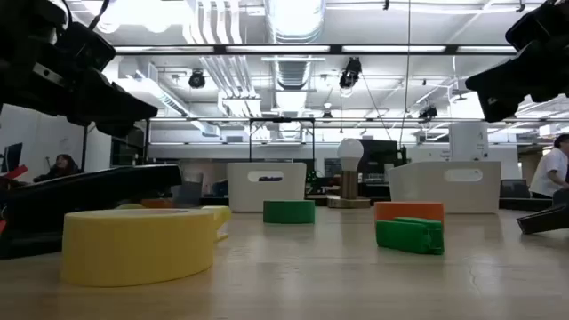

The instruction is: Pick and place Stapler, Stapler remover, tape

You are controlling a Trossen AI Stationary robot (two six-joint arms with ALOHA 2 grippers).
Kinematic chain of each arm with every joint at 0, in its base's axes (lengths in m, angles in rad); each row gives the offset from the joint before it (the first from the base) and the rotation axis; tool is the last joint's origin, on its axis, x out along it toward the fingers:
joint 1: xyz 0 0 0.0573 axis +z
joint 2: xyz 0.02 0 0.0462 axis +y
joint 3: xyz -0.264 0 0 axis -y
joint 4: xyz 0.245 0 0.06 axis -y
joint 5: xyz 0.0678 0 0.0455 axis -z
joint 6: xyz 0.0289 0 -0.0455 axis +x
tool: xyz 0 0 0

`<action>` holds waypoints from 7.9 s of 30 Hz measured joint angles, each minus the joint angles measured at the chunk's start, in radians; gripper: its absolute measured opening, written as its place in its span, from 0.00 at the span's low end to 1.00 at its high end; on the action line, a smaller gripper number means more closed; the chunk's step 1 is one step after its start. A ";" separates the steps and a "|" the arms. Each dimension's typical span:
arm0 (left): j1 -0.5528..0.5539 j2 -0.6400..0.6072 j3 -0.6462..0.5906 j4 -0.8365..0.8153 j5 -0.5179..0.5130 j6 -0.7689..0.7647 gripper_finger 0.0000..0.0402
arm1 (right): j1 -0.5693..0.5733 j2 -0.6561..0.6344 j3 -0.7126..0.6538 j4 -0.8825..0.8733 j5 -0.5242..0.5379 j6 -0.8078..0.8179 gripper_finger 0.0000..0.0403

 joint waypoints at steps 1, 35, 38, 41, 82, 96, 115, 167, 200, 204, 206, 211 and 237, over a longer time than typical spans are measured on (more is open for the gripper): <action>0.000 0.000 0.000 0.000 0.000 0.000 0.06 | 0.000 0.000 0.000 0.000 0.000 0.000 0.02; 0.000 0.000 0.000 0.000 0.000 0.000 0.06 | 0.000 0.000 0.000 0.000 0.000 0.000 0.02; 0.000 0.000 0.000 0.000 0.000 0.000 0.06 | 0.000 0.000 0.000 0.000 0.000 0.000 0.02; 0.000 0.000 0.000 0.000 0.000 0.000 0.06 | 0.000 0.000 0.000 0.000 0.000 0.000 0.02; 0.000 0.000 0.000 0.000 0.000 0.000 0.06 | 0.113 0.363 0.011 0.260 -0.048 0.385 0.25; 0.000 0.000 0.000 0.000 0.000 0.000 0.06 | 0.280 0.788 0.365 -0.216 -0.041 0.708 0.40; 0.000 0.000 0.000 0.000 0.000 0.000 0.06 | 0.331 1.140 0.441 -0.279 -0.028 0.824 0.34; 0.000 0.000 0.000 -0.001 0.000 0.000 0.06 | 0.353 1.223 0.468 -0.238 0.105 0.822 0.02; 0.000 0.000 0.000 0.000 0.000 0.000 0.06 | -0.194 0.861 0.605 -0.682 0.689 0.664 0.02; 0.000 0.000 0.000 0.000 0.000 0.000 0.06 | -0.293 0.881 0.579 -0.659 0.643 0.625 0.02; 0.000 0.000 0.000 0.000 0.000 0.000 0.06 | -0.339 0.895 0.564 -0.620 0.606 0.576 0.02; 0.000 0.000 0.000 0.000 0.000 0.000 0.06 | -0.455 0.942 0.552 -0.541 0.534 0.430 0.02; 0.000 0.000 0.000 0.000 0.000 0.000 0.06 | -0.779 1.290 0.552 -0.341 0.307 0.111 0.02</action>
